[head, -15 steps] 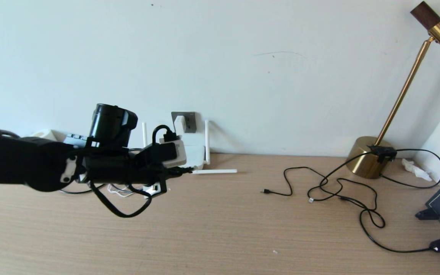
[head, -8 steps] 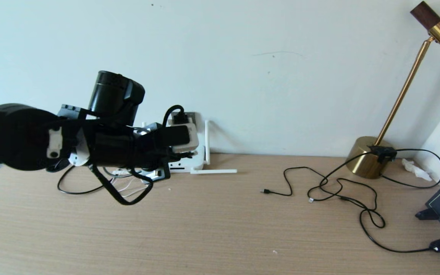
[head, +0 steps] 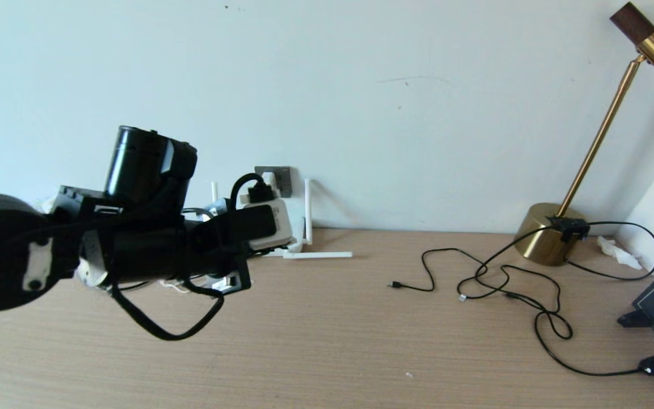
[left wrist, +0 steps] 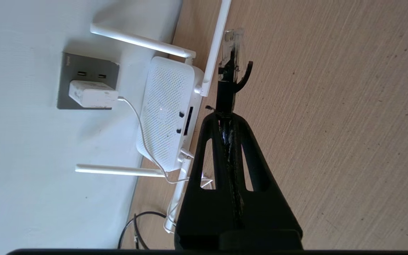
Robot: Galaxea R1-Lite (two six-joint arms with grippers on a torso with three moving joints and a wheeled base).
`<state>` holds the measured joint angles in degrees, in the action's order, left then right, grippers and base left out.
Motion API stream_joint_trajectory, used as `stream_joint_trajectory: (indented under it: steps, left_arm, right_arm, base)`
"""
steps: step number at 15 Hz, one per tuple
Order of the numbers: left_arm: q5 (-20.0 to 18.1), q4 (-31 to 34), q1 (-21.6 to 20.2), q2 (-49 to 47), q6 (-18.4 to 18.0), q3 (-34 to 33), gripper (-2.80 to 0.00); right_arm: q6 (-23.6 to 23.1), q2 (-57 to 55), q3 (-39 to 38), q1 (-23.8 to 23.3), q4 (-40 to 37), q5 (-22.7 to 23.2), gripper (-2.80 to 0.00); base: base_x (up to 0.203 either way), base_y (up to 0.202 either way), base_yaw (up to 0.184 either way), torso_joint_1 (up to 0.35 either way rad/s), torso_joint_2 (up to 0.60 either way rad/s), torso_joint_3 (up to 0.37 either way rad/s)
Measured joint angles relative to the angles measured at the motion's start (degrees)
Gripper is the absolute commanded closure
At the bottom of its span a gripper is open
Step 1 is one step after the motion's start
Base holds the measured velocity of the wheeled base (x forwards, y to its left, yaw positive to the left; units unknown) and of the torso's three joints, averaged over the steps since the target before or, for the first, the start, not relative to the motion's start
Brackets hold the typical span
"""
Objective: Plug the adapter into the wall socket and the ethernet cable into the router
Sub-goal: Hand it to the other hand
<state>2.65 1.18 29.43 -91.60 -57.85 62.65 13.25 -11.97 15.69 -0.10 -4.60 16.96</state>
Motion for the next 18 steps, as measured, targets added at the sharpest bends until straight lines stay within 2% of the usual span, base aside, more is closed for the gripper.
stream_joint_trajectory:
  steps: [3,4,6,8,11,15,18]
  left_arm:
    - [-1.9,-0.2,1.2,2.2,0.1,-0.8,0.0]
    - [-2.8,-0.1,2.5,2.3,0.1,-0.1,0.0]
    - [-3.2,-0.2,5.4,2.1,0.1,1.8,0.0]
    - [-3.4,-0.4,7.7,1.1,0.5,3.7,0.0]
    - [-3.3,-2.7,9.0,0.5,0.6,3.7,0.0]
    - [-3.3,-3.0,10.6,0.8,0.6,3.0,0.0]
    - [-3.2,-3.4,11.5,0.7,0.6,3.1,0.0]
  right_arm:
    - [10.2,-12.9,4.0,0.0,3.7,15.2,0.0]
    - [12.1,-17.9,5.2,0.0,5.2,18.9,-2.8]
    - [14.0,-27.9,8.0,0.1,7.8,23.3,-2.8]
    - [14.9,-37.3,11.6,1.7,9.9,25.4,-2.8]
    - [16.5,-50.5,15.8,6.6,17.8,26.0,-2.8]
    - [24.3,-65.2,21.6,15.5,33.7,25.9,-2.8]
    - [25.3,-72.2,25.9,19.2,36.9,25.9,-2.8]
  base:
    - [0.0,0.0,0.0,0.0,0.0,0.0]
    - [0.0,0.0,0.0,0.0,0.0,0.0]
    - [0.0,0.0,0.0,0.0,0.0,0.0]
    - [0.0,0.0,0.0,0.0,0.0,0.0]
    - [0.0,0.0,0.0,0.0,0.0,0.0]
    - [0.0,0.0,0.0,0.0,0.0,0.0]
    - [0.0,0.0,0.0,0.0,0.0,0.0]
